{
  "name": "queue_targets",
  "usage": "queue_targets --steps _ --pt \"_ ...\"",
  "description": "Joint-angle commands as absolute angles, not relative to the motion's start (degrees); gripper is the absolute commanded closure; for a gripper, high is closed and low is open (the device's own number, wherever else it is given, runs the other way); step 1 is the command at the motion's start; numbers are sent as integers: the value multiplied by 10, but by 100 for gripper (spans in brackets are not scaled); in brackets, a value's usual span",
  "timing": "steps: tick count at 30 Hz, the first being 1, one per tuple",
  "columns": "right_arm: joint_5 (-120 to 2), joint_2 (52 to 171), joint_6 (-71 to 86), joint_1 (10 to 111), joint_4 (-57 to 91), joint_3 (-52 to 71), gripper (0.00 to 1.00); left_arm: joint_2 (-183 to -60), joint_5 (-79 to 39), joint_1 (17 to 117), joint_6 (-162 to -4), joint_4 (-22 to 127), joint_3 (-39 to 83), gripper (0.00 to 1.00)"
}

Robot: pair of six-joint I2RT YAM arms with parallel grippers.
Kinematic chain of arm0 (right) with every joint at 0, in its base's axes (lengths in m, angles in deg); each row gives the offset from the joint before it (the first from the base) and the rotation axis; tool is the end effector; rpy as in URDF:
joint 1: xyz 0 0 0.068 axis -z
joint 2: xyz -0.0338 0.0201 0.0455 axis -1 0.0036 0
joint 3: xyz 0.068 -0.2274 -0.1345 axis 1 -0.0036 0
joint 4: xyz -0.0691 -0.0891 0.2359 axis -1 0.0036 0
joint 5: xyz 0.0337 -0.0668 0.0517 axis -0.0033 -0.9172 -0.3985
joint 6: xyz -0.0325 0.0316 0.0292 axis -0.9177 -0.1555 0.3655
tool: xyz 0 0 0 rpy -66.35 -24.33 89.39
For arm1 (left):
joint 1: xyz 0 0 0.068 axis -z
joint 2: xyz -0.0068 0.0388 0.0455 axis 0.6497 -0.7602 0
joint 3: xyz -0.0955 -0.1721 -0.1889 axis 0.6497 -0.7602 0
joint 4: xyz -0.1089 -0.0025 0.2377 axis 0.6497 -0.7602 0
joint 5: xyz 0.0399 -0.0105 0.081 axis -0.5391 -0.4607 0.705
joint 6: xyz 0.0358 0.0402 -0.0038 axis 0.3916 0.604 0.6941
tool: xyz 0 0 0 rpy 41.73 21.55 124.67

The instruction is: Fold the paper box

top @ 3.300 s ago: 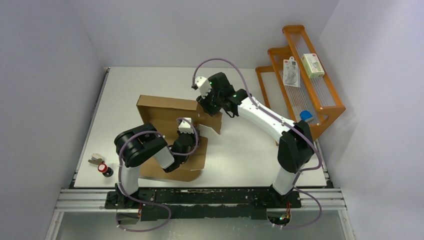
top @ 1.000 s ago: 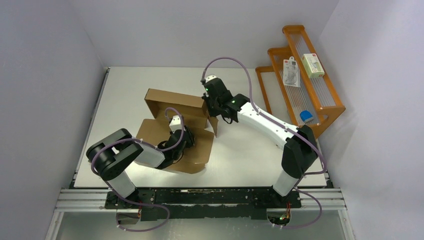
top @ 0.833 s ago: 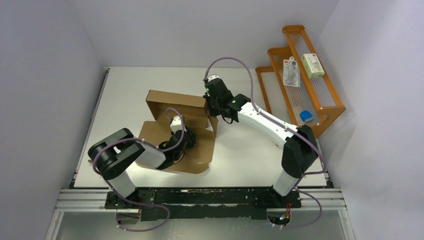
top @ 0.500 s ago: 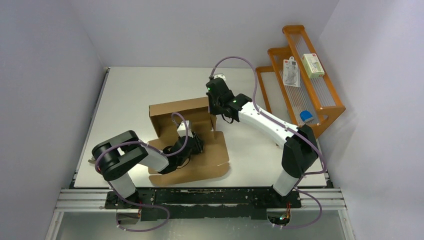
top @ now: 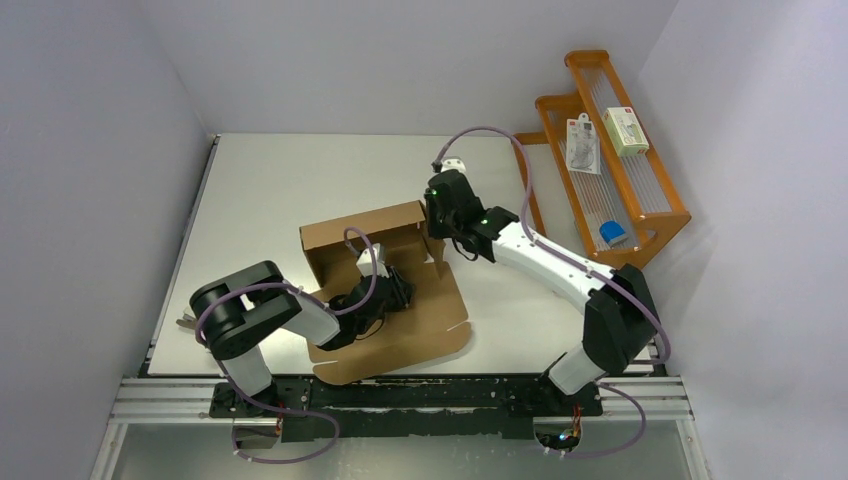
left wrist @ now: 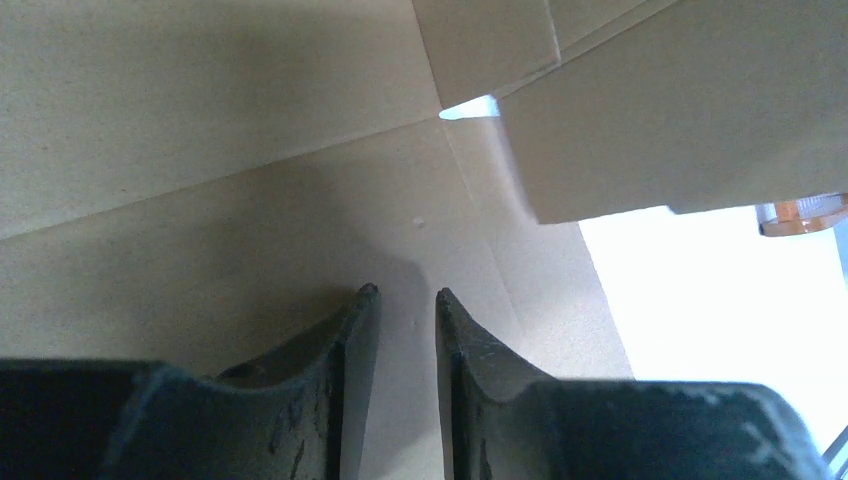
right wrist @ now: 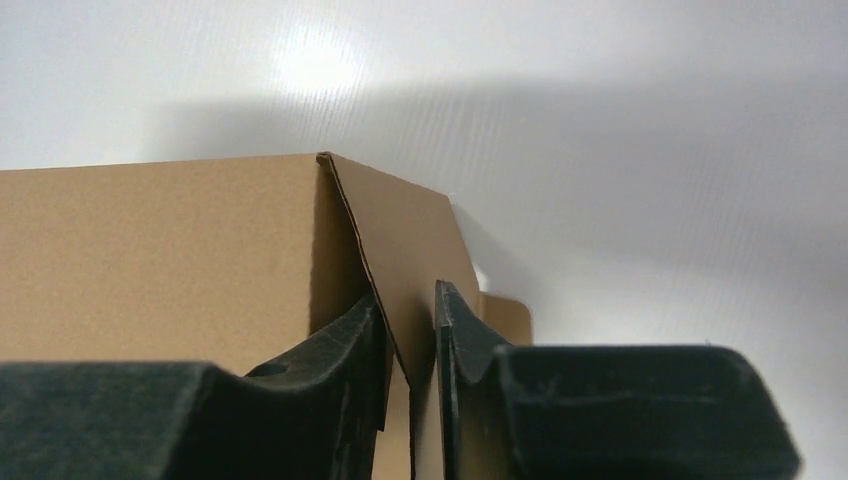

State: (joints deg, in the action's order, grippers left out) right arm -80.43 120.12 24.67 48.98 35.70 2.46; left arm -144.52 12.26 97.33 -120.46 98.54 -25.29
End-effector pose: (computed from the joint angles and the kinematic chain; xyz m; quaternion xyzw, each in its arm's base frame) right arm 0.2716 0.2230 0.2776 -0.0827 0.8968 0.1318 0.4141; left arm 0.1663 -0.2275 0.1084 -0.0572 0.8353 -0.3080 0.4519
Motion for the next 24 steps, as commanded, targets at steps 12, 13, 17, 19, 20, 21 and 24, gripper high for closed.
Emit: queue_targets --steps 12,13,17,19,20,21,24 --pt "-815 1120 176 512 323 2 63 -1464 102 982 -1201 911 -265 65" --pt "-808 1114 171 516 320 -2 63 -1462 102 981 -1198 911 -265 65" --pt "-766 1092 141 537 318 -5 59 -1439 99 982 -1185 899 -265 63" --pt "-754 1080 124 554 318 -4 57 -1429 100 982 -1182 889 -265 62" --pt "-749 1074 117 566 314 -4 57 -1428 101 982 -1180 886 -264 62" --pt "-740 1068 109 578 309 -5 56 -1429 100 981 -1179 883 -261 62" --pt "-718 1060 83 621 287 -12 55 -1438 94 982 -1179 882 -255 62"
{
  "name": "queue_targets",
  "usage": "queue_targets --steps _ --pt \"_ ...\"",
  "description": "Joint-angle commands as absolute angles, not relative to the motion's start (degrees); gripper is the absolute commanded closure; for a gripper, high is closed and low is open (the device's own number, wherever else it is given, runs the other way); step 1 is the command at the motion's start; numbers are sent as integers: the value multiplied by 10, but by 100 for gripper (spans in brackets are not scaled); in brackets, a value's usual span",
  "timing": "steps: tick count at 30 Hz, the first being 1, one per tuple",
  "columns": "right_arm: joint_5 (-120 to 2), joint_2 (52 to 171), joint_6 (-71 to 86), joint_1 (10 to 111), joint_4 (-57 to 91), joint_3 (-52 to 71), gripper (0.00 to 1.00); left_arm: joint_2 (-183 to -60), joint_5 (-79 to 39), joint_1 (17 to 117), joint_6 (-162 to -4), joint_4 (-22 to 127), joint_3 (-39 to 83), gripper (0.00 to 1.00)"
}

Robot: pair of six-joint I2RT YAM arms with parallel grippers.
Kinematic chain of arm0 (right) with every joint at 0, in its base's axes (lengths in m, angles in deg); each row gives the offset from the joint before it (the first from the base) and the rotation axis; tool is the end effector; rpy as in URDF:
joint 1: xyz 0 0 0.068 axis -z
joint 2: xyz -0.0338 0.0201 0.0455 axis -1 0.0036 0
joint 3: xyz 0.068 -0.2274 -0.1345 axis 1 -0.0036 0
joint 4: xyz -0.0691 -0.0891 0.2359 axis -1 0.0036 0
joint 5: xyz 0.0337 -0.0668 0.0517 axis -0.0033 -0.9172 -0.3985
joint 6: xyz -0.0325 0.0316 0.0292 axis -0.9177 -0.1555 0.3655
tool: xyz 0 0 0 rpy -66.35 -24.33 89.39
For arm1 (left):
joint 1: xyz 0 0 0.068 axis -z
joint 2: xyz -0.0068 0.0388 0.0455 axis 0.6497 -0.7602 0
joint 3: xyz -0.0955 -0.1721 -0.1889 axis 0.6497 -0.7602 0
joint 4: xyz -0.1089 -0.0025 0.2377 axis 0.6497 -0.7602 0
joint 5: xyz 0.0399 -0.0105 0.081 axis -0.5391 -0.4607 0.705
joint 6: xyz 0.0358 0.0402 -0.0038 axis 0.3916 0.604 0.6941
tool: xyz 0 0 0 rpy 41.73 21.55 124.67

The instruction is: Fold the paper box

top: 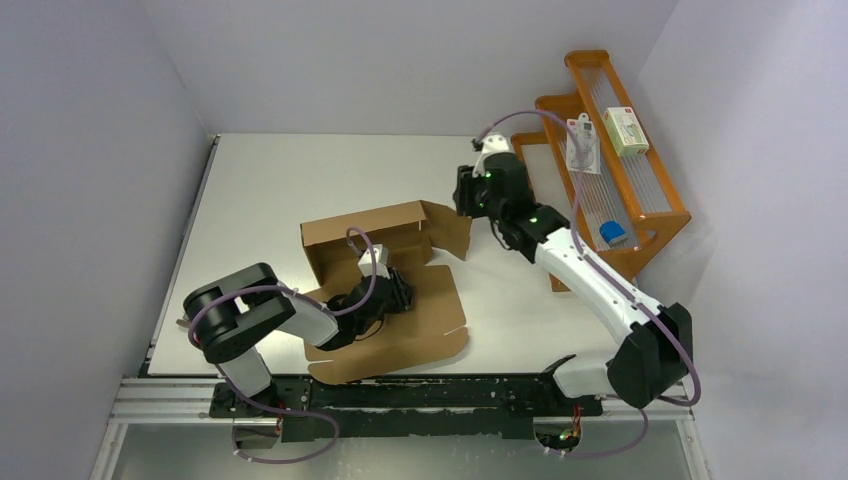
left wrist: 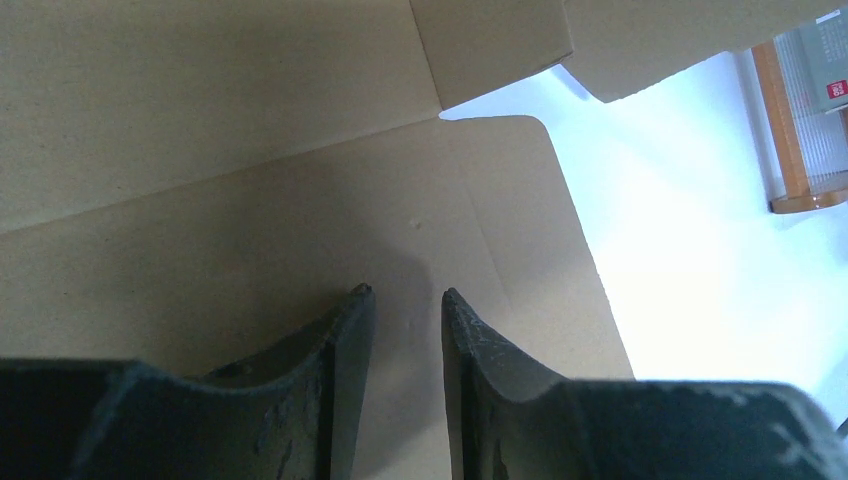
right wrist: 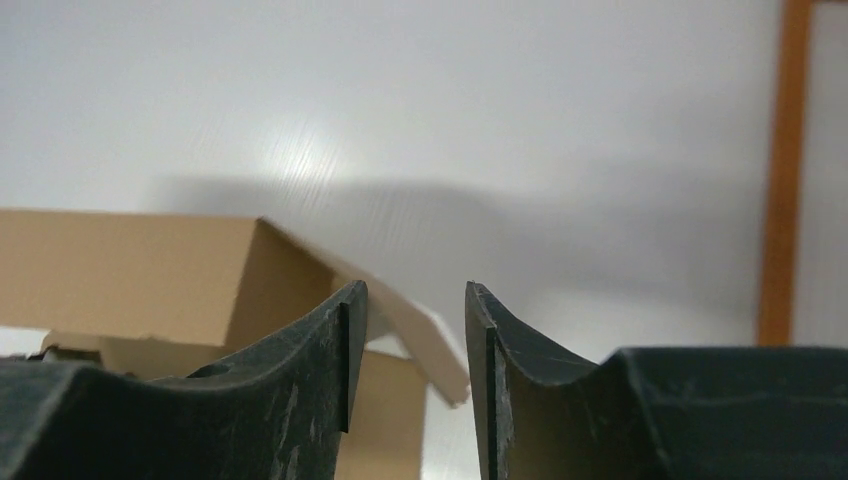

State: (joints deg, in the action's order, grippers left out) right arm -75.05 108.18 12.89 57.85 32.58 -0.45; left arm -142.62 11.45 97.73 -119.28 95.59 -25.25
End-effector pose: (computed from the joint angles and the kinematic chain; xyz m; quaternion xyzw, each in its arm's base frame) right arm 0.2675 0.1603 0.3298 -0.1102 0.8473 0.1337 0.5021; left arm 0.1632 -0.2272 0.1122 -0.0401 0.8413 -0.3027 0.4461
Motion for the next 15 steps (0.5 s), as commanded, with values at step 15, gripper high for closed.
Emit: queue_targets --steps 15 --pt "-487 1164 -30 687 224 -60 60 -1453 81 979 -1180 883 -246 63"
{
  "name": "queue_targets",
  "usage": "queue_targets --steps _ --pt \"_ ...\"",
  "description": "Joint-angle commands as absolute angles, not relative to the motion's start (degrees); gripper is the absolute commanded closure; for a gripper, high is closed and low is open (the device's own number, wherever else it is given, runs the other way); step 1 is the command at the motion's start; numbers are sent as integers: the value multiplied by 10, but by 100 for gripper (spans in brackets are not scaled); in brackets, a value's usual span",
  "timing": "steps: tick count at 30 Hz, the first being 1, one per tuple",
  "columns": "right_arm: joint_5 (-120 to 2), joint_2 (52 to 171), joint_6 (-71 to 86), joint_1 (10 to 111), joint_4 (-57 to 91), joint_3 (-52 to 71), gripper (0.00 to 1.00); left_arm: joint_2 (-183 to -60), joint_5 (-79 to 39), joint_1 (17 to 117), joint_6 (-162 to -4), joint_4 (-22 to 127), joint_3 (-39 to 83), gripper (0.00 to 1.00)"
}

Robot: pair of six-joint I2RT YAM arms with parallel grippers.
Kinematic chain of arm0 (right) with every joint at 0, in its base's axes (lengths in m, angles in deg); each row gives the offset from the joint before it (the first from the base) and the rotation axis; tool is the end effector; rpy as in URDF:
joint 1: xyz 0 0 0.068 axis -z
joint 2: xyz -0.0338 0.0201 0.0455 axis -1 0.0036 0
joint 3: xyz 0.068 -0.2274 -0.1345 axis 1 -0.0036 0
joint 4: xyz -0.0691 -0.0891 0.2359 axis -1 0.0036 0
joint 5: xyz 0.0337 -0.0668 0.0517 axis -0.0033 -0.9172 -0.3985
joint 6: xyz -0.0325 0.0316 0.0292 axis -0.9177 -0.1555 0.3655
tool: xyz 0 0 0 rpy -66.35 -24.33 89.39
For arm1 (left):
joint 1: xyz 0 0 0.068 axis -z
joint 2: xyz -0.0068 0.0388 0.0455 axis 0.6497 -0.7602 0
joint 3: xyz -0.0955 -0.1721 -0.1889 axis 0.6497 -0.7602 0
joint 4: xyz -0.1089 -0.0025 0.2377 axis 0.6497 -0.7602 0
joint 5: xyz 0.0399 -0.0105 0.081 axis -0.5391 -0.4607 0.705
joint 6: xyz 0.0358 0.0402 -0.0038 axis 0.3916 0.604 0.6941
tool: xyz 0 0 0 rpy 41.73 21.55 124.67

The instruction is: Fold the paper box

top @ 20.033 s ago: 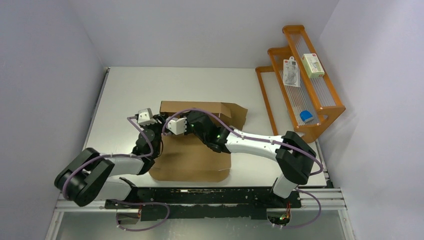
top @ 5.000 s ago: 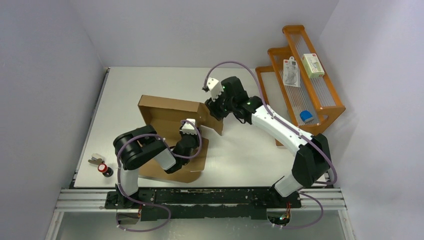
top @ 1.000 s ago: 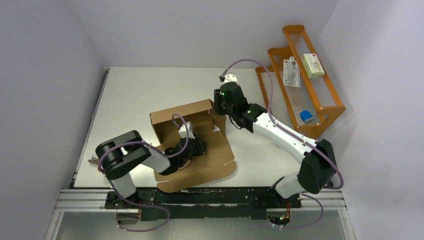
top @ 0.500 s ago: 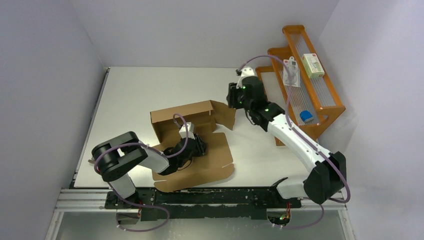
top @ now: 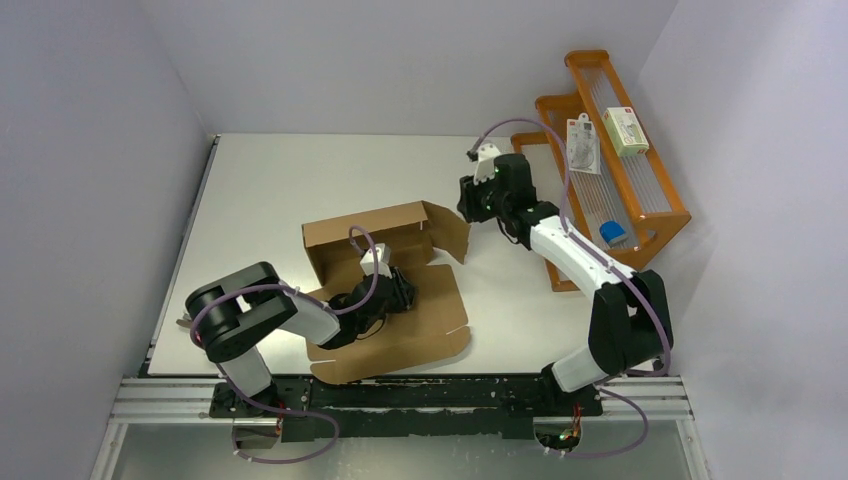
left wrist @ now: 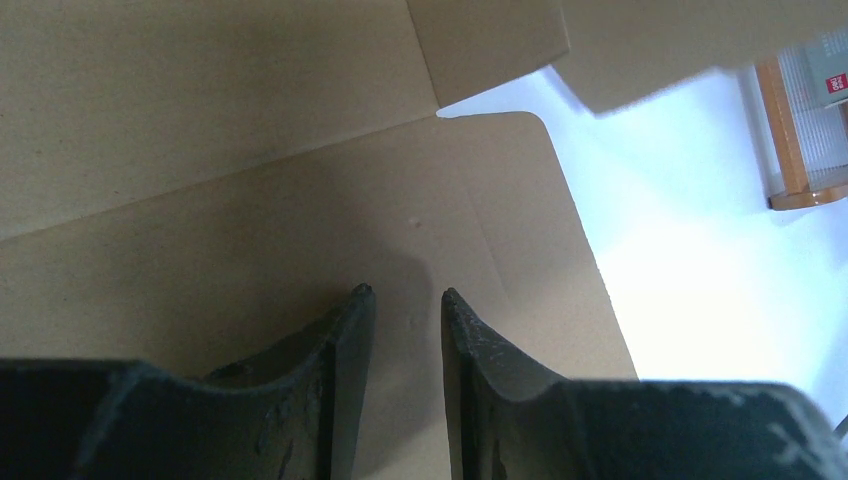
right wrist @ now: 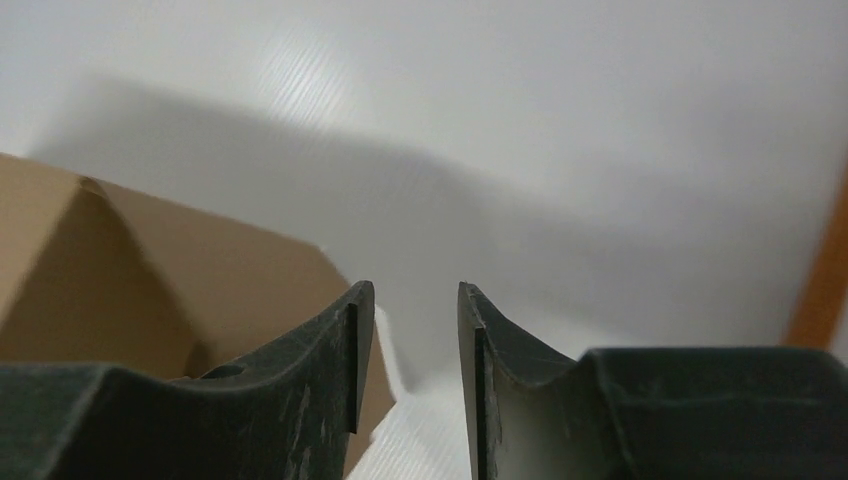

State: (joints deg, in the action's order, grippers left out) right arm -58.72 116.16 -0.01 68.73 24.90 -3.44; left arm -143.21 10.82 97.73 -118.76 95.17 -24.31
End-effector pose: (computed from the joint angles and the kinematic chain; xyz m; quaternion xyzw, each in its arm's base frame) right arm 0.3178 0.1274 0.2816 -0.1985 0.8461 0.1441 0.4733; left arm 0.1651 -0.2308 0.1125 -0.0332 0.8425 -0.3034 0.4439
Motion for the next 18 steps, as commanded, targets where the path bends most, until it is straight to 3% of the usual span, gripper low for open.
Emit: queue_targets --steps 1,11,18 --pt "-472 1164 -27 687 214 -71 60 -1456 80 980 -1180 883 -244 63" --pt "-375 1170 -16 683 145 -146 64 -1463 66 979 -1174 879 -229 63" --pt "-347 1147 7 667 63 -209 60 -1463 61 978 -1169 874 -224 63"
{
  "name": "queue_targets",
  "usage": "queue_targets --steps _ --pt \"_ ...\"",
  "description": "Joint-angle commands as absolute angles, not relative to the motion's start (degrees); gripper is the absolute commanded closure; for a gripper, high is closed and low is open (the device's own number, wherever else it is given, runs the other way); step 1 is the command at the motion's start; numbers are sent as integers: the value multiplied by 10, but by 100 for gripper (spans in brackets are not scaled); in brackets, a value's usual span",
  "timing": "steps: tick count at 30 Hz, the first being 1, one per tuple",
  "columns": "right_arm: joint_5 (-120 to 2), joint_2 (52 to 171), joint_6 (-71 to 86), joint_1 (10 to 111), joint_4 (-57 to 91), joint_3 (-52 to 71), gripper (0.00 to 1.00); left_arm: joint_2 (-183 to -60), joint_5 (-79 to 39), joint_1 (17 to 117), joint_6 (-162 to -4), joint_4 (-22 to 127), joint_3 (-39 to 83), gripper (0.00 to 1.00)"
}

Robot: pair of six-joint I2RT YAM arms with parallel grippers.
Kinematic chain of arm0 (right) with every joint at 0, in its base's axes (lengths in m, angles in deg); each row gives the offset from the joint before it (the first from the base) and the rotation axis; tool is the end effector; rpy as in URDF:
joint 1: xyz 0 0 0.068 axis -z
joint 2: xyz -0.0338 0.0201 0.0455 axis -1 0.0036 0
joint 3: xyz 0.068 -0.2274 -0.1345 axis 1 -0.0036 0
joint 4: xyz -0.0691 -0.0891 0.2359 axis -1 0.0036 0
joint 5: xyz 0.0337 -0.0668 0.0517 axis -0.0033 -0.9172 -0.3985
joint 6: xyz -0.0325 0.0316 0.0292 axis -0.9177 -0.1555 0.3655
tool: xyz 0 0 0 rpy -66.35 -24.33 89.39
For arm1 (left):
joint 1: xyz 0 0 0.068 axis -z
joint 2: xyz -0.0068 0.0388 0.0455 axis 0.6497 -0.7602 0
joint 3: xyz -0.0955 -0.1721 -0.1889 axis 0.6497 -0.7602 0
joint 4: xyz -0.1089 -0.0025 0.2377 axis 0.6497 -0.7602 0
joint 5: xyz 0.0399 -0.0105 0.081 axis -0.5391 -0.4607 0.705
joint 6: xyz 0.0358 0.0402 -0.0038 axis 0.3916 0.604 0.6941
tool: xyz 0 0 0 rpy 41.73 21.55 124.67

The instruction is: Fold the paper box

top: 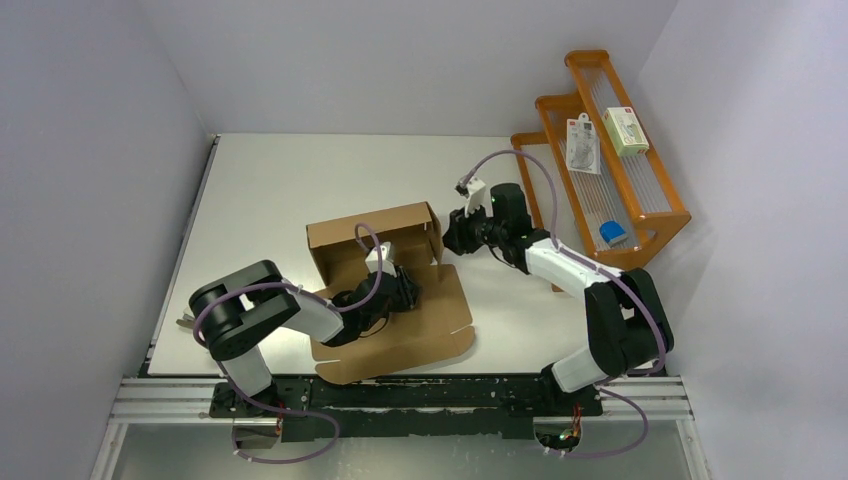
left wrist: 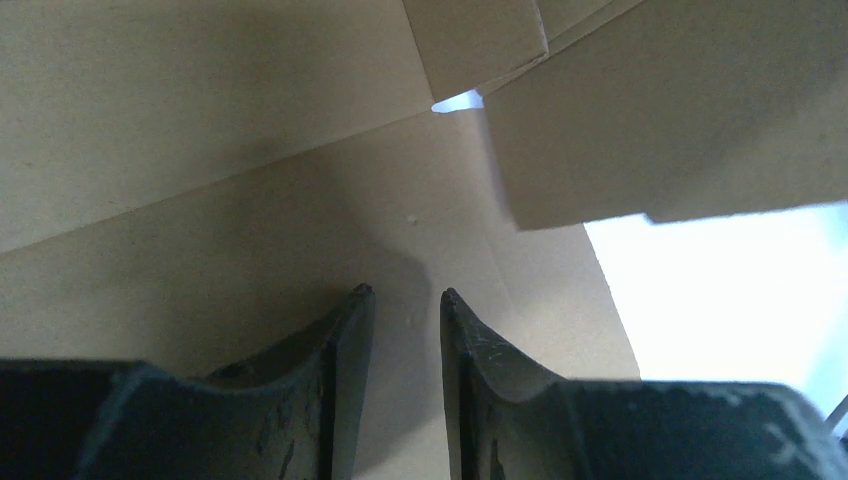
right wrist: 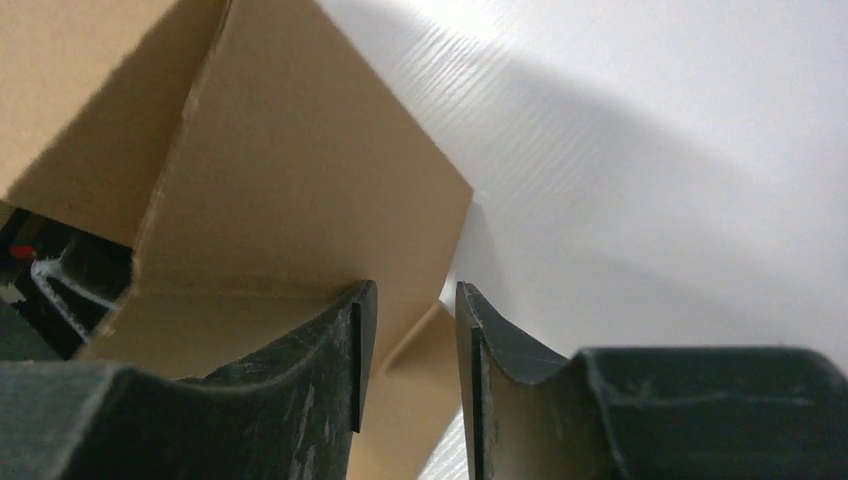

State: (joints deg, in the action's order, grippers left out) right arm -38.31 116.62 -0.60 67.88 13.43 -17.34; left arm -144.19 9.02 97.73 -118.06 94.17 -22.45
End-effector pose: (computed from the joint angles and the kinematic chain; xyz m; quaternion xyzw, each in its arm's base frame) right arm 0.2914 0.1352 0.2187 -0.2860 0.8149 0.2924 0.4108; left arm 0.1686 -0.2381 0.1135 -0.0197 0.8450 -0.3093 0.4358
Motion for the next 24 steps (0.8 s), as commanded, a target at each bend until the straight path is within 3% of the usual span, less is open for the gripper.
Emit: queue_targets --steps 1,14,24 --pt "-345 1143 8 666 45 -220 60 -1465 60 978 -1170 875 -224 63" --pt "-328 1154 52 651 -182 -338 51 -1469 44 978 -1154 882 -222 62" --pt "-331 1177 43 651 -218 -348 50 -1426 23 979 -1141 862 -229 56"
